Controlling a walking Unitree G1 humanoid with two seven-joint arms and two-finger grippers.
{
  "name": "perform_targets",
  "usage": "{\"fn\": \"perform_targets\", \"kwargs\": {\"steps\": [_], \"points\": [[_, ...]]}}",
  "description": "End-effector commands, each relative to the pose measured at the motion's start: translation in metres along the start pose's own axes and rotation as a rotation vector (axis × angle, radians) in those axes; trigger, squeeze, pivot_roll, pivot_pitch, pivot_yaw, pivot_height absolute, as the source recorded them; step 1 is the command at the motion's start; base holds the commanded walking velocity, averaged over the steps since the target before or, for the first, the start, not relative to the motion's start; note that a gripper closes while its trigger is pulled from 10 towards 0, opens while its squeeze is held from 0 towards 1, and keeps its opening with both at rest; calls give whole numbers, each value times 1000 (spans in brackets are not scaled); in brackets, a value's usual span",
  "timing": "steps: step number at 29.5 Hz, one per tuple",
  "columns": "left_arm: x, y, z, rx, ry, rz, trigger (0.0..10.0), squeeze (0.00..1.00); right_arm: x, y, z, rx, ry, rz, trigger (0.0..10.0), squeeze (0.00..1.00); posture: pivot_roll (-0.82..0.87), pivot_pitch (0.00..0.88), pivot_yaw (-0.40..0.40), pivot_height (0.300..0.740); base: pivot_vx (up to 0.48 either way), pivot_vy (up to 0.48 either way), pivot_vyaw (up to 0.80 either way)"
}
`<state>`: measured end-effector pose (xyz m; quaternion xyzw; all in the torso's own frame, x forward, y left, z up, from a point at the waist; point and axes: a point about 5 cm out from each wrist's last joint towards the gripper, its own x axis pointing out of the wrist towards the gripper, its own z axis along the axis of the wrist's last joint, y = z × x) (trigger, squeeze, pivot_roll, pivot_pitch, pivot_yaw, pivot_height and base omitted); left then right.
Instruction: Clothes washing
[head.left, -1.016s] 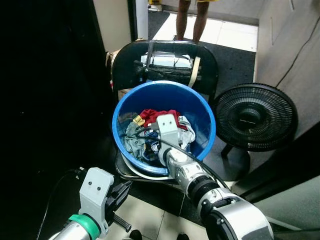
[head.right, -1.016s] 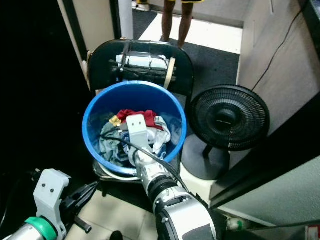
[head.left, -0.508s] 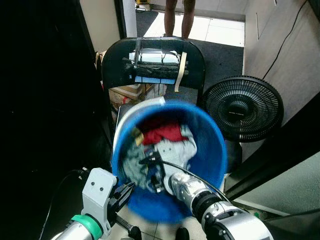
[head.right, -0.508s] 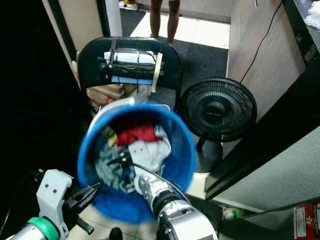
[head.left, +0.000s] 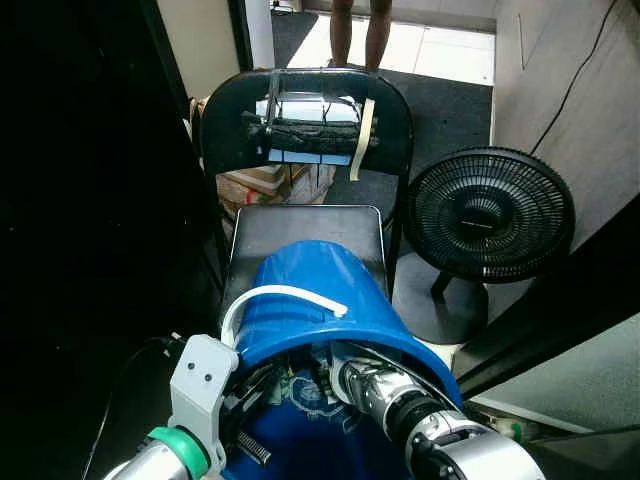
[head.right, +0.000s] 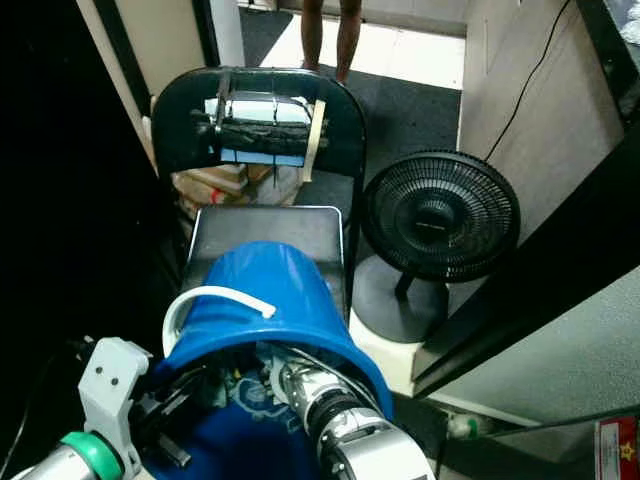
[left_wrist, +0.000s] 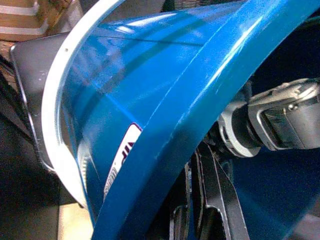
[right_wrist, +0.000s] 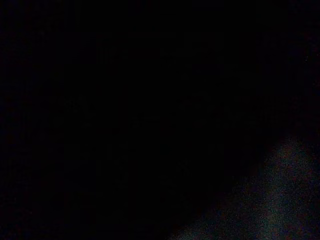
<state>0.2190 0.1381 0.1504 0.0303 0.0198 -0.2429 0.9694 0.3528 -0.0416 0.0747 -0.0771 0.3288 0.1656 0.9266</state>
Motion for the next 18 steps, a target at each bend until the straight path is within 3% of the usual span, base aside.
{"fn": "perform_targets", "kwargs": {"steps": [1,9,13,15,17,18], "points": [[-3,0,-4,0,22,6,10000,0,1,12,-3,22,-5,38,0,0,121,378,87,740,0,0,0],[-2,1,-3,3,19,6,10000,0,0,15,7,35,-55,52,0,0,120,376,88,740,0,0,0],[-2,1,-3,7,17,10,10000,0,-3,14,26,89,-157,37,0,0,120,369,85,740,0,0,0],[-2,1,-3,7,17,10,10000,0,-3,14,26,89,-157,37,0,0,120,369,85,740,0,0,0],[-2,3,-3,11,14,17,10000,0,-11,10,61,225,-339,40,0,0,118,362,85,740,0,0,0],[-2,3,-3,11,14,17,10000,0,-11,10,61,225,-339,40,0,0,118,362,85,740,0,0,0]]}}
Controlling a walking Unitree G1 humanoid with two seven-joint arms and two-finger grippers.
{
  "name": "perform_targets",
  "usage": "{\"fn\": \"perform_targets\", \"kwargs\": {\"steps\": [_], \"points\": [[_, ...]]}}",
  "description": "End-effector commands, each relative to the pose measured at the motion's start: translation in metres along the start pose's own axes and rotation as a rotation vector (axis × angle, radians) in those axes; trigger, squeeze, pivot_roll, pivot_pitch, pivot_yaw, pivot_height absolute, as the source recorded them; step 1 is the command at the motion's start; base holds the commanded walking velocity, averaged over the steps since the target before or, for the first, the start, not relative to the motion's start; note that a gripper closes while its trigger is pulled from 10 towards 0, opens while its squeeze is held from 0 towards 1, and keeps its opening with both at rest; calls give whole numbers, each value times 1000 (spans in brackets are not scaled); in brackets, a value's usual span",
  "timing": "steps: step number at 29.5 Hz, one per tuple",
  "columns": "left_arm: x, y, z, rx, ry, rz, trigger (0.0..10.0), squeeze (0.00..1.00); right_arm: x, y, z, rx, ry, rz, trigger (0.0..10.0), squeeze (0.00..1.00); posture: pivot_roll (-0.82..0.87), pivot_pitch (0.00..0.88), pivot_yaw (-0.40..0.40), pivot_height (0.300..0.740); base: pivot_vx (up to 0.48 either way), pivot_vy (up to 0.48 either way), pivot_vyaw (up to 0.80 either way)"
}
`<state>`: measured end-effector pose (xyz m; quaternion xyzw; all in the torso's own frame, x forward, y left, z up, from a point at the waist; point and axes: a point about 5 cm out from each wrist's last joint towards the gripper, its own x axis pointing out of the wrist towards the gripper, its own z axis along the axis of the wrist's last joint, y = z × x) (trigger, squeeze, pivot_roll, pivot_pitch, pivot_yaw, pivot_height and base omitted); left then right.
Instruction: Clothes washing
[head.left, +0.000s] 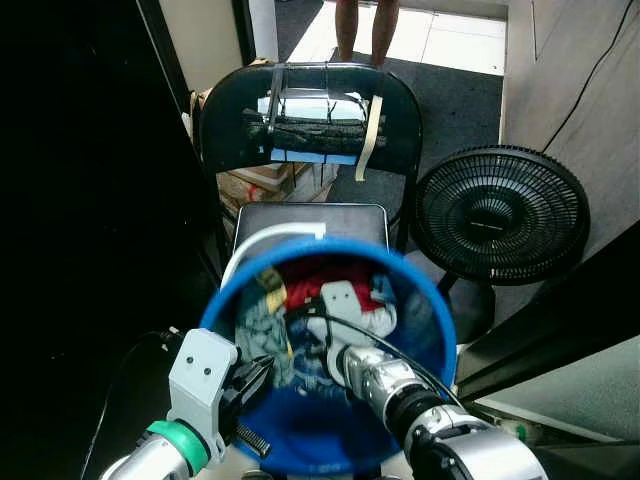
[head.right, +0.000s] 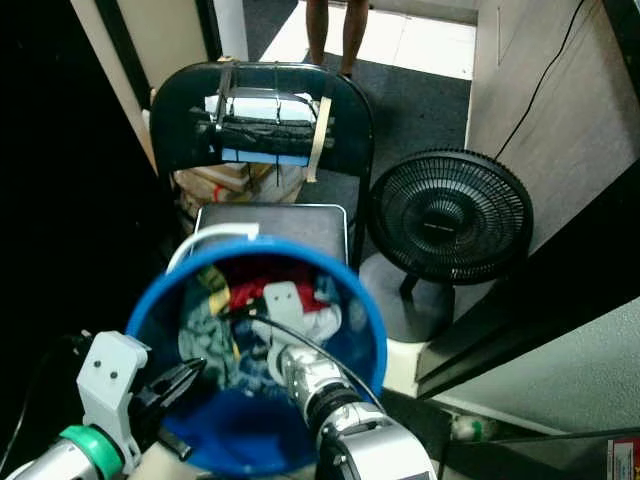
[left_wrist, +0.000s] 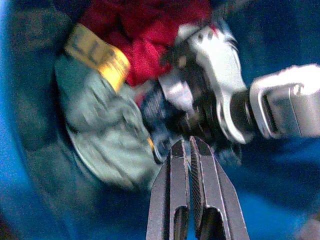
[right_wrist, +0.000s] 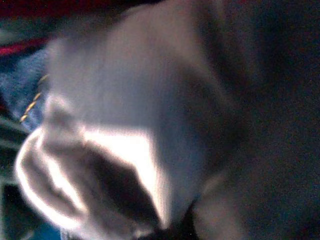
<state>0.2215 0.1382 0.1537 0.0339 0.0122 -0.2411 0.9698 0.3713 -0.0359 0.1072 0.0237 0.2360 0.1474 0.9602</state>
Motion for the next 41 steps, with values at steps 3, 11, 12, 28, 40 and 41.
{"fn": "perform_targets", "kwargs": {"steps": [3,11,12,28,40,41], "points": [[-4,3,-5,4,22,18,10000,0,-9,21,78,238,-357,90,0,0,112,351,86,740,0,0,0],[3,5,-4,8,0,21,10000,0,-41,32,160,400,-668,264,0,0,96,305,81,740,0,0,0],[6,6,-3,9,-7,22,10000,0,-47,33,170,406,-709,287,0,0,90,290,80,740,0,0,0],[24,9,3,12,-74,28,10000,0,-82,31,210,385,-885,412,0,0,64,188,57,740,0,0,0],[32,15,7,24,-121,38,10000,0,-103,15,181,293,-904,424,0,0,47,110,58,740,0,0,0],[32,15,7,22,-121,37,10000,0,-104,14,180,293,-907,424,0,0,45,107,61,740,0,0,0]]}}
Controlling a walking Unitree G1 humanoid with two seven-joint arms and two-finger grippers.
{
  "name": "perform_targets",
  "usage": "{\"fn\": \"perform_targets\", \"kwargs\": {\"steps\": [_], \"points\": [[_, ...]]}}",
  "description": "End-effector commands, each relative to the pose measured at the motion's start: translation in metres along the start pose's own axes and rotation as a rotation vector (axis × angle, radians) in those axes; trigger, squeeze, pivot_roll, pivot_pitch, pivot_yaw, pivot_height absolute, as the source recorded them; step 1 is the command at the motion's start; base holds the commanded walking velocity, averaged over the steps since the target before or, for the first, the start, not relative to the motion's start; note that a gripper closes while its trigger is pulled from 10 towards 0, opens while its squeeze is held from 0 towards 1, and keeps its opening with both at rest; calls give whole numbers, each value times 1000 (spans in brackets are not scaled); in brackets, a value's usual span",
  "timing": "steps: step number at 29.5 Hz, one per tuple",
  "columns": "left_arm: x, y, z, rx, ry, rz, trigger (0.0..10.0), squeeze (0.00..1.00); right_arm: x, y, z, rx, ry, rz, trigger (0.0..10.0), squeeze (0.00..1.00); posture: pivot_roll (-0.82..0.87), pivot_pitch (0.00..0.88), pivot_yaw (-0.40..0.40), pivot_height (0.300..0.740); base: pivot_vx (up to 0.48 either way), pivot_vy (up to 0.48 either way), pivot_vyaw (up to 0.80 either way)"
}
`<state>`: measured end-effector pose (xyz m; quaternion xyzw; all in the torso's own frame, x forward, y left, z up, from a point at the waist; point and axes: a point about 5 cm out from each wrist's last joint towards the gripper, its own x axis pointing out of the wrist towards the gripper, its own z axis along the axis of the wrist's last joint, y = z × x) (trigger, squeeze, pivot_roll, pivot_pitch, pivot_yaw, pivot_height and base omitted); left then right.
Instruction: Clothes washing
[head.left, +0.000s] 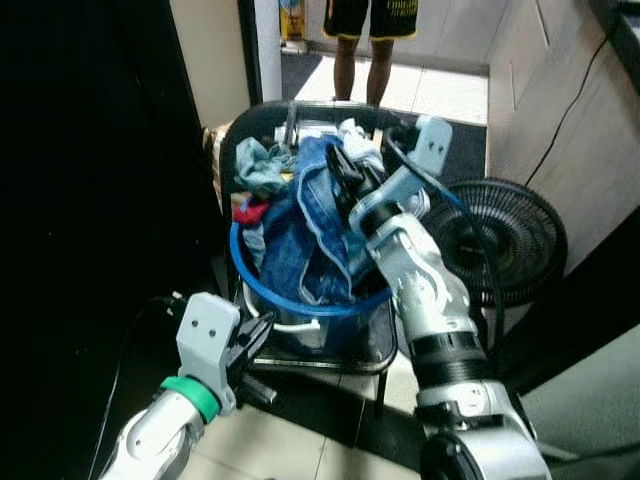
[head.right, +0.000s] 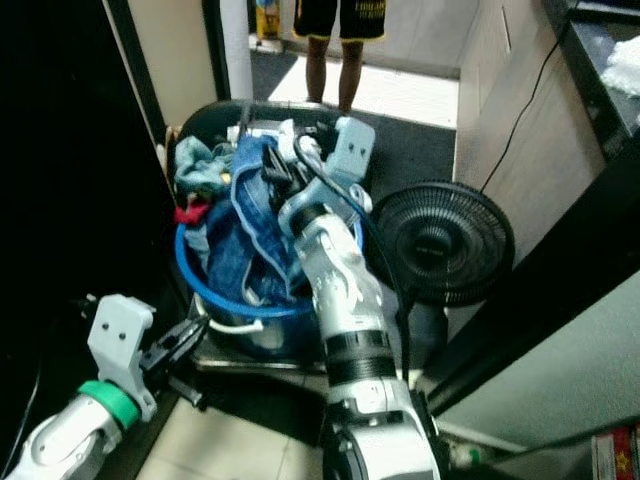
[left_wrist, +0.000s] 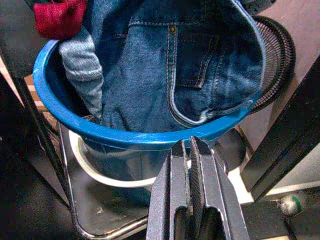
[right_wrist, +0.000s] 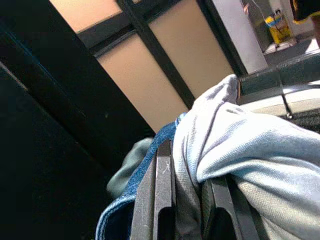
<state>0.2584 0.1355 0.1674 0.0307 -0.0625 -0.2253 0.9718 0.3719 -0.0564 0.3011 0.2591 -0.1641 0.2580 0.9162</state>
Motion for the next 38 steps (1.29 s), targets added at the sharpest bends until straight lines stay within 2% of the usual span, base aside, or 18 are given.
{"fn": "perform_targets", "kwargs": {"steps": [1,8,11,16,18,21,23,25,28,29,30,33,34,36,38], "points": [[-2,-1,-7,-8,23,-2,10000,0,-1,15,9,9,-53,57,0,0,45,107,61,740,0,0,0],[0,-3,-8,-14,17,-9,10000,0,-15,11,5,-9,-16,47,0,0,47,110,67,740,0,0,0],[0,-3,-8,-15,13,-4,10000,0,-18,15,10,25,-37,61,0,0,49,112,66,740,0,0,0],[0,-2,-8,-16,10,-2,10000,0,-19,22,27,102,-95,87,0,0,51,114,67,740,0,0,0],[0,-1,-8,-17,8,2,10000,0,-19,28,43,171,-156,126,0,0,50,106,67,740,0,0,0],[1,1,-7,-8,0,19,10000,0,-21,34,64,224,-227,167,0,0,48,94,65,740,0,0,0],[3,7,-3,1,-17,44,10000,0,-23,36,77,192,-266,175,0,0,45,84,65,740,0,0,0],[8,15,3,9,-40,89,10000,0,-26,31,84,112,-301,123,0,0,37,62,62,740,0,0,0],[10,20,8,2,-62,110,10000,0,-27,28,87,74,-324,94,0,0,33,47,58,740,0,0,0],[16,31,23,-20,-118,161,10000,0,-28,24,96,6,-360,52,0,0,31,38,56,740,0,0,0],[16,31,23,-20,-118,161,10000,0,-28,24,96,6,-360,52,0,0,31,38,56,740,0,0,0],[23,41,41,-33,-179,213,10000,0,-28,21,108,-66,-380,45,0,0,24,20,54,740,0,0,0],[23,41,41,-33,-179,213,10000,0,-28,21,108,-66,-380,45,0,0,24,20,54,740,0,0,0],[29,50,45,-41,-149,277,10000,0,-28,19,113,-137,-355,43,0,0,18,14,52,740,0,0,0],[29,50,45,-41,-149,277,10000,0,-28,19,113,-137,-355,43,0,0,18,14,52,740,0,0,0]]}}
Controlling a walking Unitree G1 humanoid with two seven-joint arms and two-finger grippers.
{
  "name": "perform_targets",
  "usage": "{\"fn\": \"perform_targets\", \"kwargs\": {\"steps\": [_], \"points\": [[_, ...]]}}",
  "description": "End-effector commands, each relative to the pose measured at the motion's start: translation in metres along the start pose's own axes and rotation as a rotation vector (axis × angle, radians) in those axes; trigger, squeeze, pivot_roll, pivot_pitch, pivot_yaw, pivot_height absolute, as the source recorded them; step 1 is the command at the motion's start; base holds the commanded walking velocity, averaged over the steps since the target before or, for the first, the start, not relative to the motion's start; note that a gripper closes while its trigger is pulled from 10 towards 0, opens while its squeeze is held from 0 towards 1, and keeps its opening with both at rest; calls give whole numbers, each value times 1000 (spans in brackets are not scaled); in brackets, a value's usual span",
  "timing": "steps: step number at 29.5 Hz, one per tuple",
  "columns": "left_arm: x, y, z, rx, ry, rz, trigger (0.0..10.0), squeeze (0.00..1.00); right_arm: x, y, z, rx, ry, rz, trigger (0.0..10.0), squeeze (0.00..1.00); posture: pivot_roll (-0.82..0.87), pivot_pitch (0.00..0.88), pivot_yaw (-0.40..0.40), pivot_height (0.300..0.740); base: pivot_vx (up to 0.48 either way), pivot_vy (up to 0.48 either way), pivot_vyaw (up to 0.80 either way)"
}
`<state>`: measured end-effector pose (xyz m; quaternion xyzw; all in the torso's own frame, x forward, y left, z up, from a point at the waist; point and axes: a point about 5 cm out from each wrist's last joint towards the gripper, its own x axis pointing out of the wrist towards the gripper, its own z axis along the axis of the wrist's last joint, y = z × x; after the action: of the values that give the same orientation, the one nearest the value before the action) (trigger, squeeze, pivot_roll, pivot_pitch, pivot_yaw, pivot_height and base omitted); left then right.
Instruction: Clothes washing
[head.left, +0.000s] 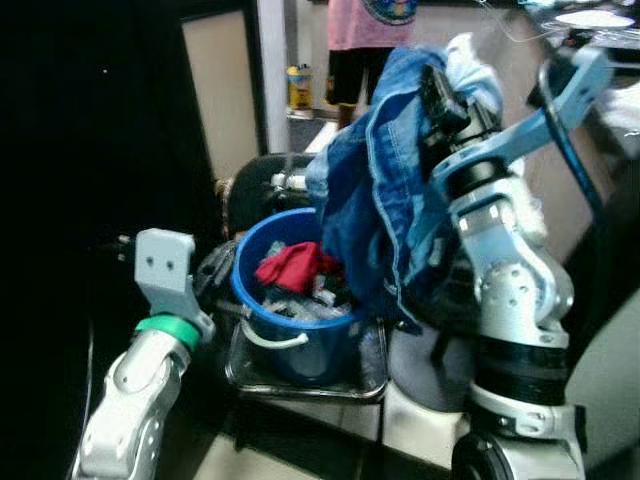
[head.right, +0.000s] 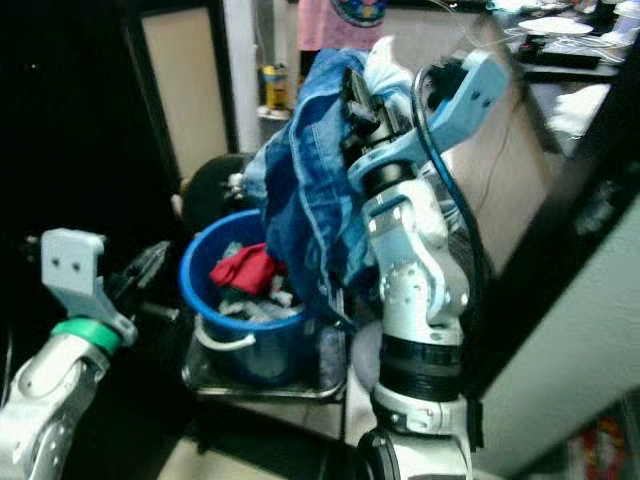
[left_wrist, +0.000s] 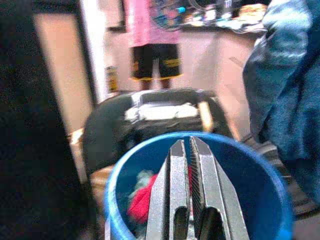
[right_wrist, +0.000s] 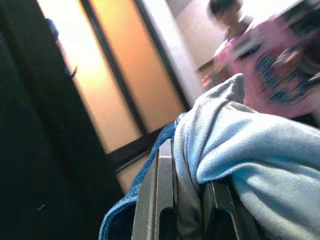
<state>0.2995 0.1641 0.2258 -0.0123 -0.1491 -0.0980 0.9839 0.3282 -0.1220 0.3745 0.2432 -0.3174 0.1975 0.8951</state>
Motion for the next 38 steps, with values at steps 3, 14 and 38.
{"fn": "perform_targets", "kwargs": {"steps": [3,14,38], "points": [[6,10,-5,-1,91,115,10000,0,-2,2,-4,-168,41,25,10000,0,16,7,42,740,0,0,0],[15,15,6,147,91,154,10000,0,-29,-21,-51,-348,244,-25,10000,0,21,0,39,740,0,0,0],[33,-8,41,45,-36,68,10000,0,-35,-44,-55,-373,221,-226,10000,0,30,0,32,740,0,0,-633]]}}
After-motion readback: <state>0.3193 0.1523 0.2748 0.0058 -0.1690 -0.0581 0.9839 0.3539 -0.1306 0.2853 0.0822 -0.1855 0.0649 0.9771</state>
